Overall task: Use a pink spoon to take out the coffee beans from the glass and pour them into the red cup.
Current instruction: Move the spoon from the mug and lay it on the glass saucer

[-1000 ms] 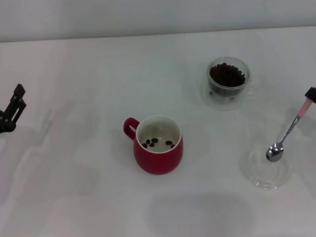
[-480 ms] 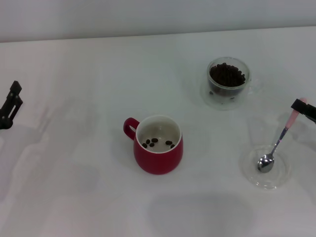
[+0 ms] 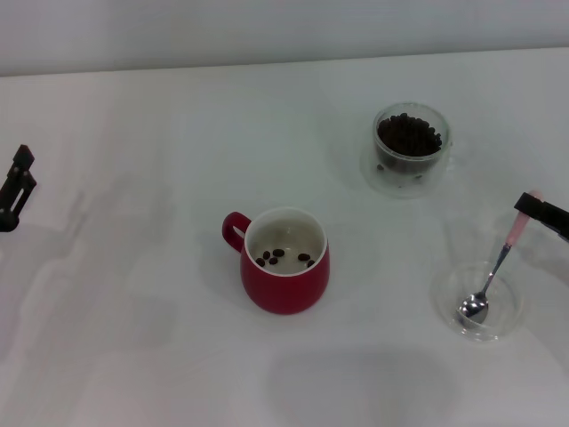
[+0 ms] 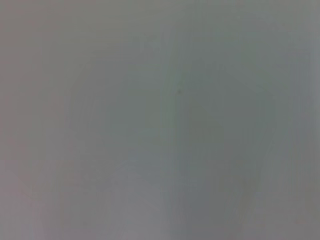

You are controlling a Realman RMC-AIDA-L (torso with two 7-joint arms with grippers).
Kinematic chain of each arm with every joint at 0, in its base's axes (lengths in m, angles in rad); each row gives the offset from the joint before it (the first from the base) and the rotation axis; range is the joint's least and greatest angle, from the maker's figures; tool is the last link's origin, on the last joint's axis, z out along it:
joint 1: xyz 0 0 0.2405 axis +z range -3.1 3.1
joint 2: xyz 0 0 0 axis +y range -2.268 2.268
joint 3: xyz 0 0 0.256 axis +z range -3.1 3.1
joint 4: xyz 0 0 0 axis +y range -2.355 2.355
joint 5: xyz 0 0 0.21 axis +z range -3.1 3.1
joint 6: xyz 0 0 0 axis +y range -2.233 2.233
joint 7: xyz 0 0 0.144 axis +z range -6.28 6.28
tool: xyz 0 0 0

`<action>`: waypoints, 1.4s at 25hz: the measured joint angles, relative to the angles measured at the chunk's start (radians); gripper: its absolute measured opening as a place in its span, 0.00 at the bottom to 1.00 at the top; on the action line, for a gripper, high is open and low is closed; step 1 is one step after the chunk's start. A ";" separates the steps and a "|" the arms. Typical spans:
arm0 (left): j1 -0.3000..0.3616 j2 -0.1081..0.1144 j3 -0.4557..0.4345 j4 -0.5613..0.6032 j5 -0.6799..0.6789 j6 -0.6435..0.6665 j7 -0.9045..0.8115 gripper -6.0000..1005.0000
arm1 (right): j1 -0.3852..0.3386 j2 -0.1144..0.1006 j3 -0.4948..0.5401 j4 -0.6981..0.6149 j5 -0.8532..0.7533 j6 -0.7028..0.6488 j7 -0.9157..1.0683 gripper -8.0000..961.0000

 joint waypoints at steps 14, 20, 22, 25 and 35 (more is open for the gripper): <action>-0.001 0.000 0.000 0.005 0.000 0.009 0.000 0.65 | 0.020 -0.004 -0.003 0.027 -0.044 0.004 0.028 0.26; -0.002 0.000 0.000 0.006 0.000 0.011 0.000 0.65 | 0.023 -0.007 -0.002 0.037 -0.044 0.002 0.028 0.26; -0.002 0.000 0.000 0.007 -0.001 0.011 0.000 0.65 | 0.023 -0.008 0.001 0.038 -0.044 0.002 0.028 0.26; -0.002 0.000 0.000 0.008 -0.001 0.011 0.000 0.65 | 0.023 -0.012 0.001 0.040 -0.044 -0.003 0.031 0.26; -0.002 0.000 0.000 0.008 -0.002 0.011 0.000 0.65 | 0.023 -0.012 0.006 0.041 -0.043 -0.024 0.042 0.26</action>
